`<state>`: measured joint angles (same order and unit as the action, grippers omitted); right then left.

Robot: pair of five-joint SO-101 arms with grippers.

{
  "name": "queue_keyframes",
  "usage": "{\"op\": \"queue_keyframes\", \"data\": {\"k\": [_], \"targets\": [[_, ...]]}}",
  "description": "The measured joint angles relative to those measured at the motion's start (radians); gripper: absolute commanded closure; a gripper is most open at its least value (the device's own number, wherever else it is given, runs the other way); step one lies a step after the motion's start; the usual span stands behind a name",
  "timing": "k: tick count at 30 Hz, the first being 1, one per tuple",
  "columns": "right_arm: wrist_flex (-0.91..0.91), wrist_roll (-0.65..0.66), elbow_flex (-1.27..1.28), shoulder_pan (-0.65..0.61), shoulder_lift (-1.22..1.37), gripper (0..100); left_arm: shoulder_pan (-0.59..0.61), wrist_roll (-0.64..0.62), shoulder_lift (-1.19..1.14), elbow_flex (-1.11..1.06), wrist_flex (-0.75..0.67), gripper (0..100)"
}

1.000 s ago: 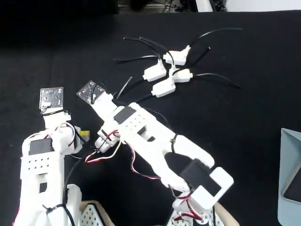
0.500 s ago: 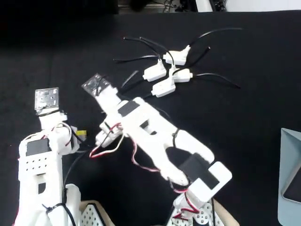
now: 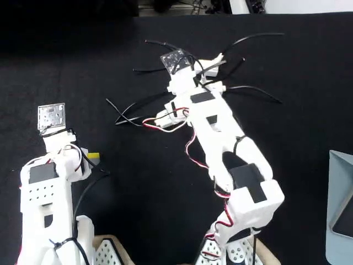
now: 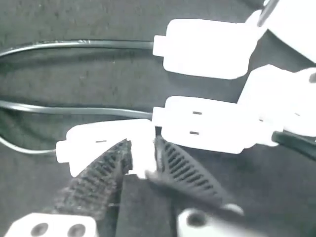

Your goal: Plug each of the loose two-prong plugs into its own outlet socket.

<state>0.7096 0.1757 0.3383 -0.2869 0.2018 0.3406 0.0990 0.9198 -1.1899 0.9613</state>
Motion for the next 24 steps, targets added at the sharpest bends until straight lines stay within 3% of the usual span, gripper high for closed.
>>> {"op": "queue_keyframes", "data": {"k": [7, 11, 18, 24], "targets": [[0.176, 0.000, 0.000, -0.037, -0.135, 98.0, 0.000, 0.000, 0.029, 0.009, 0.002, 70], [0.310, 0.002, 0.015, -0.094, -0.316, 98.5, 0.000, 0.000, 0.137, 0.048, 0.054, 71], [0.379, 0.003, 0.287, -0.123, -0.720, 98.6, 0.000, 0.000, 0.471, 0.057, 0.130, 98], [0.382, -0.110, 0.585, -0.121, -1.109, 98.6, 0.000, 0.000, 0.743, -0.041, 0.133, 97]]}}
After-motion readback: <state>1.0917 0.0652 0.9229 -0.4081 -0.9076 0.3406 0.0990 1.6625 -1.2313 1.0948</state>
